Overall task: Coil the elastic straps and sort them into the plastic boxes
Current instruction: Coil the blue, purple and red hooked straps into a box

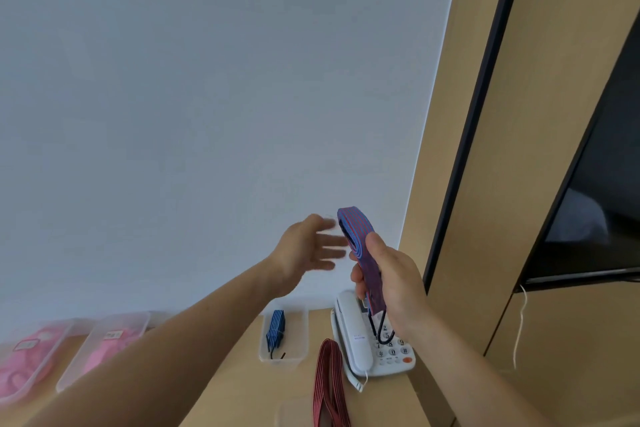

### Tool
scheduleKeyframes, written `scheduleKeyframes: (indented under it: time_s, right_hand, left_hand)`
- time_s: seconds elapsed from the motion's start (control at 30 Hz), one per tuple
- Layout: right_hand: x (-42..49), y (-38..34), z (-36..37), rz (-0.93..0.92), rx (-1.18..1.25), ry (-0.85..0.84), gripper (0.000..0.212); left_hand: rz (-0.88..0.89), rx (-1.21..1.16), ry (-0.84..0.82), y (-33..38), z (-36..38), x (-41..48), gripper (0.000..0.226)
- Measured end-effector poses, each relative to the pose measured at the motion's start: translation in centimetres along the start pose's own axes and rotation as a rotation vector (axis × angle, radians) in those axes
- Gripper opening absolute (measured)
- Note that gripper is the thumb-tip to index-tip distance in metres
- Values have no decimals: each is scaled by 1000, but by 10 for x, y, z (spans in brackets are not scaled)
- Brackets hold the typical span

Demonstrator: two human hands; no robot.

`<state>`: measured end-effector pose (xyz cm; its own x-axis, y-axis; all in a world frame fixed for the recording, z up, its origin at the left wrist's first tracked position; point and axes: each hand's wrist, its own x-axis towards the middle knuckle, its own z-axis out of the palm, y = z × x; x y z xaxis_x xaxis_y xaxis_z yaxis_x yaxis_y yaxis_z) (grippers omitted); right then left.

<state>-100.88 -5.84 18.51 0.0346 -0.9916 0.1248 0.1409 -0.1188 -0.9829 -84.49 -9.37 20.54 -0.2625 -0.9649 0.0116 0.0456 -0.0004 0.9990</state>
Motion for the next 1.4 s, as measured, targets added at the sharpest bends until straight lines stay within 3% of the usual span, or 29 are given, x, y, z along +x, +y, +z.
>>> scheduleKeyframes:
  time_s: [0.07, 0.2, 0.27, 0.37, 0.5, 0.63, 0.8, 0.93, 1.1, 1.2, 1.3, 1.4]
  right_hand:
    - [0, 3, 0, -14, -19, -5, 65]
    - [0, 6, 1, -22, -24, -34, 63]
    - [1, 6, 1, -7, -36, -54, 60]
    - [0, 8, -1, 48, -91, -59, 39]
    - [-1, 11, -2, 103, -255, -132, 10]
    - [0, 9, -8, 110, -552, -253, 8]
    - [2, 0, -12, 171, -252, -202, 21]
    - [7, -9, -10, 258, 19, -196, 17]
    - [7, -14, -10, 330, 311, -266, 47]
    - [6, -11, -8, 357, 346, -259, 57]
    - [7, -8, -6, 320, 289, -194, 49]
    - [8, -5, -9, 192, 80, -104, 32]
  left_hand:
    - [-71, 49, -101, 7, 3, -3, 54]
    - [2, -45, -124, 8, 10, -6, 39]
    - [41, -112, -74, 9, 11, -5, 40]
    - [92, -136, 65, 10, 8, -3, 51]
    - [197, 78, 67, 5, 6, -5, 47]
    - [293, 284, 109, -2, 1, -3, 53]
    - [462, 460, 134, -6, -1, -6, 50]
    - [697, 782, 166, -11, -3, -5, 44]
    - [1026, 1071, 187, -11, -10, -5, 49]
    - [1191, 1220, 143, -15, -12, 0, 47]
    - [1143, 1168, 104, -22, -12, 0, 57]
    - [688, 730, 108, -23, -8, -4, 62]
